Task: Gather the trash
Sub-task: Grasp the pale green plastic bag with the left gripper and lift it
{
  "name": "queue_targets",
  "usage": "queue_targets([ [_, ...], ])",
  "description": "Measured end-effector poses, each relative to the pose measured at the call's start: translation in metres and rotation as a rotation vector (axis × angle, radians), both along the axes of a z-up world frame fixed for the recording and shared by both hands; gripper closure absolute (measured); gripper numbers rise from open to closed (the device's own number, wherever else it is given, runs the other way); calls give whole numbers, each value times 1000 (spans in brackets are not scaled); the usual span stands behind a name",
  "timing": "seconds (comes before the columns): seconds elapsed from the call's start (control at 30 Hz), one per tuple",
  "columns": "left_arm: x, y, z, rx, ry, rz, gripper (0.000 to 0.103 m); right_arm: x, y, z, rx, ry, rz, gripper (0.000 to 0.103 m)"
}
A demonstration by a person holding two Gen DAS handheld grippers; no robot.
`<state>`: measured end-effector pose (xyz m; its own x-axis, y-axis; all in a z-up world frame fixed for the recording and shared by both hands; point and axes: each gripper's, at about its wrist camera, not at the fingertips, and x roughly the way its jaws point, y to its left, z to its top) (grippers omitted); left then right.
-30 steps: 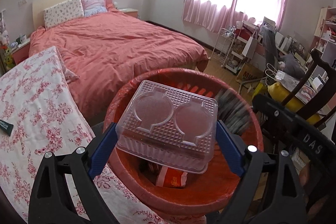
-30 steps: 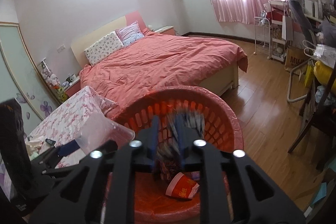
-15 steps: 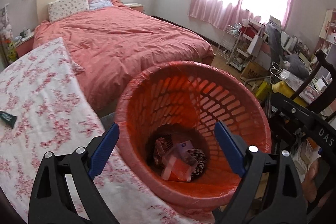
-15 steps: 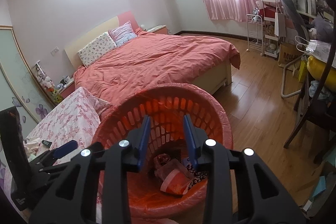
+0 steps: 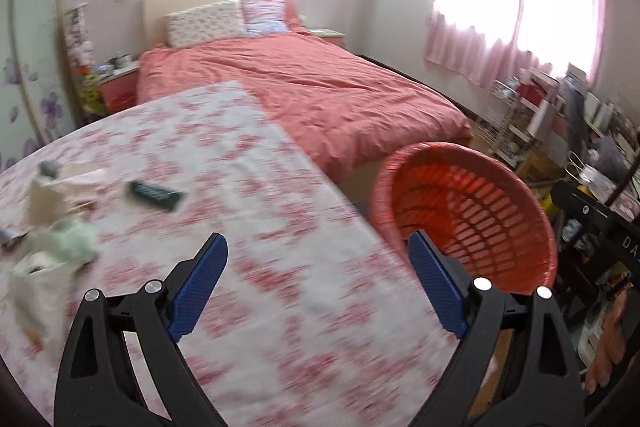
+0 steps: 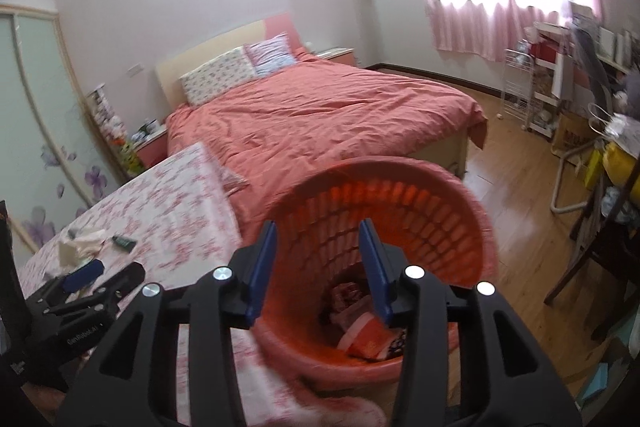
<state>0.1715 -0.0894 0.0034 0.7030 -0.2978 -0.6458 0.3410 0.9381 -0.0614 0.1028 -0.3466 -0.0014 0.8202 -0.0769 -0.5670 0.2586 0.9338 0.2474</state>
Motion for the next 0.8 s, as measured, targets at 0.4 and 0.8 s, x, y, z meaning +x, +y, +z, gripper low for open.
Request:
queue_targets([
  [0.4, -20, 135, 4, -12, -3, 279, 12, 12, 118, 5, -47, 31, 235, 52],
  [0.8, -8, 241, -11, -40, 20, 437, 12, 19, 187, -8, -68, 82, 361, 51],
])
